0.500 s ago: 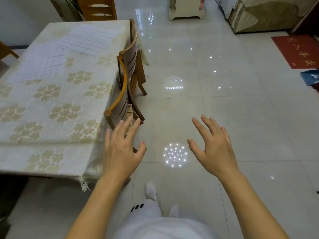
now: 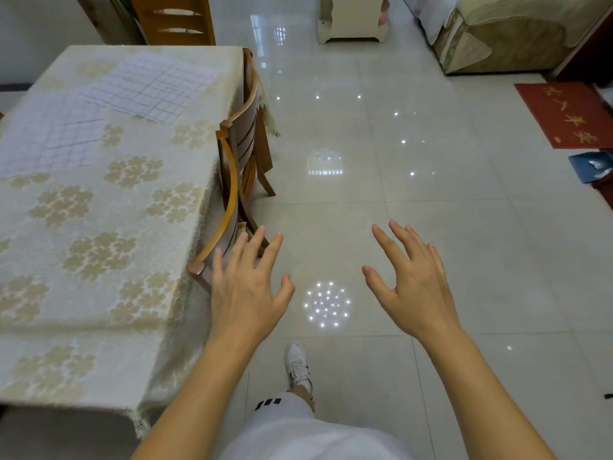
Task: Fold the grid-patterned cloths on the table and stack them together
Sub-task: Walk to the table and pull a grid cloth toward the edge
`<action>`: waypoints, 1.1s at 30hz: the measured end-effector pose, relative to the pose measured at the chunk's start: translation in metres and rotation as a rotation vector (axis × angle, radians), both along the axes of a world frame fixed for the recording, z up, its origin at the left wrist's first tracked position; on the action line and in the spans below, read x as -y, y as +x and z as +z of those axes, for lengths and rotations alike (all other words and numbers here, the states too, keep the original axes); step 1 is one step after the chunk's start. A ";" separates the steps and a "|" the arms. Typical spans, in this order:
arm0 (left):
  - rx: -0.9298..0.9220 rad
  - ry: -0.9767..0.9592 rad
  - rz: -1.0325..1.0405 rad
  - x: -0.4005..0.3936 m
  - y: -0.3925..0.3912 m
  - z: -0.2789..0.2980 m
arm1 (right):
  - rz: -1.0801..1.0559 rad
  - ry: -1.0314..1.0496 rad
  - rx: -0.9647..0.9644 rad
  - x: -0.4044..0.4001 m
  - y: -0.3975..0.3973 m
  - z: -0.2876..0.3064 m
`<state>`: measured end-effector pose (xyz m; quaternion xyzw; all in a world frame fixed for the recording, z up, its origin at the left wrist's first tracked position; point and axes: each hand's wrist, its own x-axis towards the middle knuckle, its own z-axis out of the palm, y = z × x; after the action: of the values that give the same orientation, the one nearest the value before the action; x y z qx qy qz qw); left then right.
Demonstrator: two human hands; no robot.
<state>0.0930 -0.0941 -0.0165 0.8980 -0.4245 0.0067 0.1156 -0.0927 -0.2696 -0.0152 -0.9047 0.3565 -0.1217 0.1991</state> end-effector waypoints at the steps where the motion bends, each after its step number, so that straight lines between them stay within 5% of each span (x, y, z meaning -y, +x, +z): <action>1: -0.001 0.005 -0.005 0.007 0.010 -0.002 | -0.001 -0.004 0.000 0.007 0.012 0.001; 13: -0.080 -0.029 -0.072 0.075 0.129 -0.010 | -0.002 -0.028 -0.031 0.068 0.129 0.000; 33: -0.077 -0.038 -0.132 0.270 0.182 -0.012 | 0.011 0.033 -0.023 0.251 0.191 -0.025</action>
<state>0.2754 -0.3644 -0.0281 0.8654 -0.4776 -0.0273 0.1492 0.0986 -0.5211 -0.0400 -0.9045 0.3560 -0.1045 0.2103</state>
